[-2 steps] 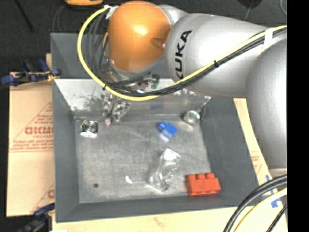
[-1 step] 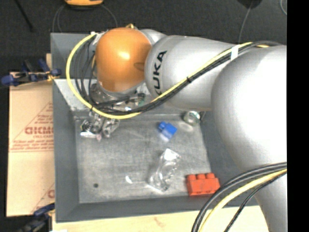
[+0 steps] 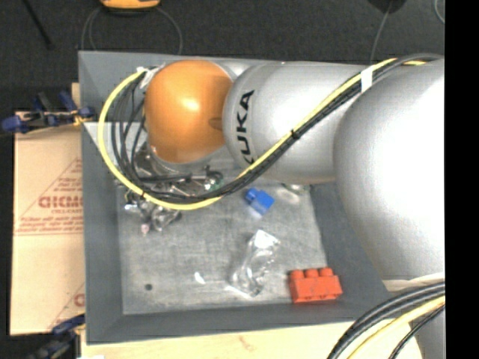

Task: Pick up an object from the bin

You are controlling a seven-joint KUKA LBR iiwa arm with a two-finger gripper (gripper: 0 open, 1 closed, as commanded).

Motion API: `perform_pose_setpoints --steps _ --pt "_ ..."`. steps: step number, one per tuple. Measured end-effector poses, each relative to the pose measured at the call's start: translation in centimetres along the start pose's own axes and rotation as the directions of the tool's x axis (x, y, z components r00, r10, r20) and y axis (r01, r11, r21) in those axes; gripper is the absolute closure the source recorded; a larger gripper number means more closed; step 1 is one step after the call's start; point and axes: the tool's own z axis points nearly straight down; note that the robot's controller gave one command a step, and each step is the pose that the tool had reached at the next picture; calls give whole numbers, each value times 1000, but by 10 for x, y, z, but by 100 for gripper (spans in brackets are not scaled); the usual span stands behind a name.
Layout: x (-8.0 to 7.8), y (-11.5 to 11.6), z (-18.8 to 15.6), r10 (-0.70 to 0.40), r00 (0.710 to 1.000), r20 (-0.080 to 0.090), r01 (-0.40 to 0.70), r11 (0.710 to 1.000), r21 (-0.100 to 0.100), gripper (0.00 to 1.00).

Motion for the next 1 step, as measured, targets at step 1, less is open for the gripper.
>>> perform_pose_setpoints --steps 1 --pt "13 4 -61 8 1000 4 -8 1000 7 100"
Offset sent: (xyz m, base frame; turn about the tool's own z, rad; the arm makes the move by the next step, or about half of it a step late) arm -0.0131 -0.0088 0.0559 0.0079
